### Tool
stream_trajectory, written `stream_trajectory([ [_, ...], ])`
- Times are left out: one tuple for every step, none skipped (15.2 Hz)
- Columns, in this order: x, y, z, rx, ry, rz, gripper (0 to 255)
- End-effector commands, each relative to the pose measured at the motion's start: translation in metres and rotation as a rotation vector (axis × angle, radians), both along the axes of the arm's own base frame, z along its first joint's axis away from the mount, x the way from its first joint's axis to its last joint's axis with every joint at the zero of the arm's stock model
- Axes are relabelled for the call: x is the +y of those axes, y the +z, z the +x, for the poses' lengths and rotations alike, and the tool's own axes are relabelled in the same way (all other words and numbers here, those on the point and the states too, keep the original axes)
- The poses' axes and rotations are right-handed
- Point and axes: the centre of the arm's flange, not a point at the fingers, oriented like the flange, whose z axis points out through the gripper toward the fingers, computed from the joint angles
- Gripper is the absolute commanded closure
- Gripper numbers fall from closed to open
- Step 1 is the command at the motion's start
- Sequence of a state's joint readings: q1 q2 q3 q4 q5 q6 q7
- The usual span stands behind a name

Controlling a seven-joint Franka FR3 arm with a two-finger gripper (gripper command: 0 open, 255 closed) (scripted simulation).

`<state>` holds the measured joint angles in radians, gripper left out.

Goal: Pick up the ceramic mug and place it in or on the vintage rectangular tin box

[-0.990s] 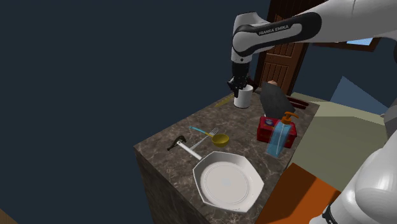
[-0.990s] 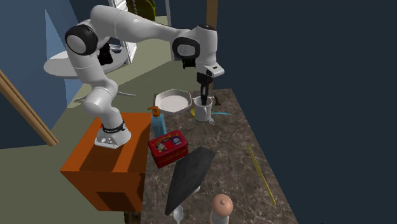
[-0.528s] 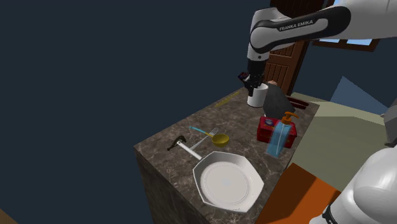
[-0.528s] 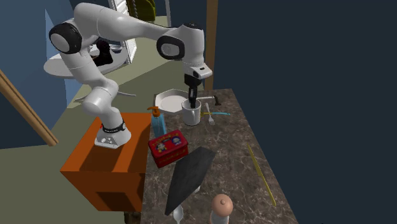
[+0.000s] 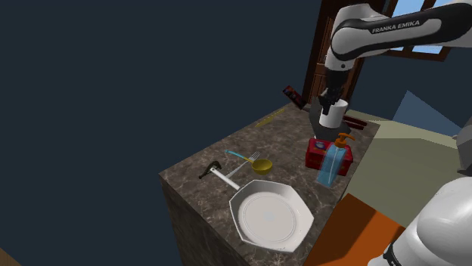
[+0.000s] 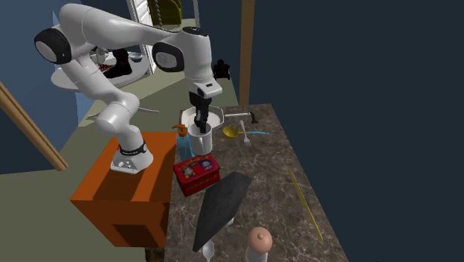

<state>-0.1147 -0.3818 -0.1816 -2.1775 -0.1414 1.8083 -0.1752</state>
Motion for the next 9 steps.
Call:
stream_trajectory([
  [-0.017,0.002,-0.022,0.000,0.001,0.000,255],
  [-0.025,0.004,-0.033,0.000,0.001,0.000,255],
  [-0.025,-0.001,-0.033,0.000,0.001,0.000,255],
  [-0.025,-0.006,-0.033,0.000,0.001,0.000,255],
  [-0.025,-0.012,-0.033,0.000,0.001,0.000,255],
  [-0.025,-0.017,-0.033,0.000,0.001,0.000,255],
  [-0.025,-0.022,-0.033,0.000,0.001,0.000,255],
  [-0.025,-0.028,-0.033,0.000,0.001,0.000,255],
  [-0.025,-0.033,-0.033,0.000,0.001,0.000,255],
])
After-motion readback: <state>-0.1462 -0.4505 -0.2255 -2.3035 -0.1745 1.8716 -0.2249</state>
